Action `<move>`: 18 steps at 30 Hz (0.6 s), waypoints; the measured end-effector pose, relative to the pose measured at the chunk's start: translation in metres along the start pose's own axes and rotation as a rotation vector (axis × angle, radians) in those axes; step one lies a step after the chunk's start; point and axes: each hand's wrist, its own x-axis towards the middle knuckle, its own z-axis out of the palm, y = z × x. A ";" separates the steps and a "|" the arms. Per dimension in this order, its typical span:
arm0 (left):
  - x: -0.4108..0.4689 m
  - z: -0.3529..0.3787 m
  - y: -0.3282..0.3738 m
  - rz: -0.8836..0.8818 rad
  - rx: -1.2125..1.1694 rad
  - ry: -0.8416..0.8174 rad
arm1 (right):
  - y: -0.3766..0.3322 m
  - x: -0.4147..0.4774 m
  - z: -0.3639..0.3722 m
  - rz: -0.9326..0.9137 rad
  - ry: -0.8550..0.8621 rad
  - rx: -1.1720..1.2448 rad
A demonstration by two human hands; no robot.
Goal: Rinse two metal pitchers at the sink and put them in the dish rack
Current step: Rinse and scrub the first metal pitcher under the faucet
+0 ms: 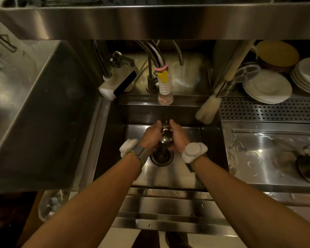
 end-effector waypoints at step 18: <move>-0.050 0.006 0.044 0.113 0.332 -0.153 | -0.037 -0.054 -0.029 -0.095 0.042 -0.205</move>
